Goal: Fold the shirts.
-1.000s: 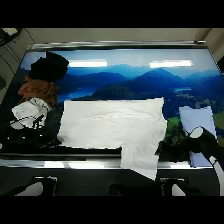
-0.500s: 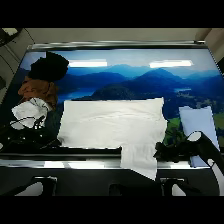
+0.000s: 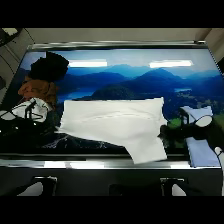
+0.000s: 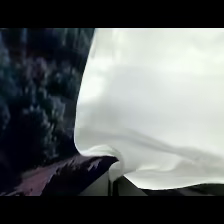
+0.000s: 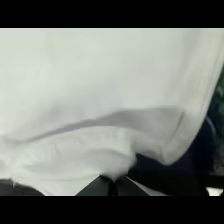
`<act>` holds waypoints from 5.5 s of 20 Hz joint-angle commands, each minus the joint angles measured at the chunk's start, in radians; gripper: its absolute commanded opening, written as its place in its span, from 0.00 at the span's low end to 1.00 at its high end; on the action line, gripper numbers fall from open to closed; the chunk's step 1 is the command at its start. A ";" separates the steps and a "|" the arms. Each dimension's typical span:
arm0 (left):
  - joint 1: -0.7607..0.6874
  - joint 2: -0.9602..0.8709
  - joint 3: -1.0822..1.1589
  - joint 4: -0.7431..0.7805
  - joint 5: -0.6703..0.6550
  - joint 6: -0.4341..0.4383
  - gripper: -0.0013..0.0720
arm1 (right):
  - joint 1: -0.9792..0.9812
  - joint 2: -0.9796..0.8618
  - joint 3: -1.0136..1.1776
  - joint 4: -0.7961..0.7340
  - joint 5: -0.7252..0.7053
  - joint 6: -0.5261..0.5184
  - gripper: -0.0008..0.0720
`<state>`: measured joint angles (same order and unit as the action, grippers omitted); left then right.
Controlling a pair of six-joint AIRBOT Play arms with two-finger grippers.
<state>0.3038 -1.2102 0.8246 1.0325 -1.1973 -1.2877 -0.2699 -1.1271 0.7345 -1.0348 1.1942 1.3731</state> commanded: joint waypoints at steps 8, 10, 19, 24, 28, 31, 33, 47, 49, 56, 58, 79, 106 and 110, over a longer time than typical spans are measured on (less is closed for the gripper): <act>-0.101 -0.379 0.546 -0.013 0.043 -0.200 0.05 | 0.104 -0.443 0.597 0.071 -0.201 0.123 0.08; -0.109 -0.452 0.594 -0.012 0.043 -0.225 0.05 | 0.113 -0.505 0.617 0.054 -0.281 0.208 0.08; -0.145 -0.568 0.599 0.129 -0.083 -0.299 0.05 | 0.106 -0.558 0.617 0.031 -0.248 0.214 0.08; -0.141 -0.530 0.630 0.128 -0.114 -0.272 0.71 | 0.061 -0.517 0.618 0.040 -0.148 0.205 0.72; -0.135 -0.456 0.724 0.128 -0.101 -0.211 0.73 | -0.098 -0.492 0.617 0.042 0.034 0.132 0.99; -0.143 -0.378 0.752 0.121 -0.076 -0.212 0.72 | -0.146 -0.556 0.616 0.100 0.158 0.054 1.00; -0.154 -0.320 0.752 0.119 -0.079 -0.212 0.72 | -0.137 -0.610 0.616 0.146 0.163 0.029 1.00; -0.546 -0.126 0.642 0.115 0.046 -0.198 0.06 | 0.018 -0.577 0.618 0.171 0.049 0.085 0.08; -0.655 -0.170 0.557 0.084 0.151 -0.249 0.06 | 0.029 -0.470 0.617 0.171 0.095 0.093 0.08; -0.888 -0.494 0.572 -0.264 0.377 -0.257 0.06 | 0.165 -0.110 0.617 0.033 0.209 0.248 0.08; -0.900 -0.561 0.599 -0.346 0.375 -0.257 0.06 | 0.169 -0.032 0.617 0.023 0.229 0.274 0.08; -0.560 -0.256 0.600 -0.184 0.157 -0.084 0.05 | 0.294 -0.021 0.617 0.250 0.050 0.344 0.08; -0.150 0.240 0.368 -0.130 0.093 -0.088 0.06 | 0.272 -0.372 0.501 -0.130 0.220 0.457 0.96; -0.150 0.240 0.368 -0.131 0.094 -0.089 0.06 | 0.296 -0.373 0.266 0.233 -0.074 0.350 0.96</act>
<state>0.1547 -0.9707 1.1995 0.9005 -1.1042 -1.3766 0.0338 -1.5055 1.1343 -0.9703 1.2652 1.7752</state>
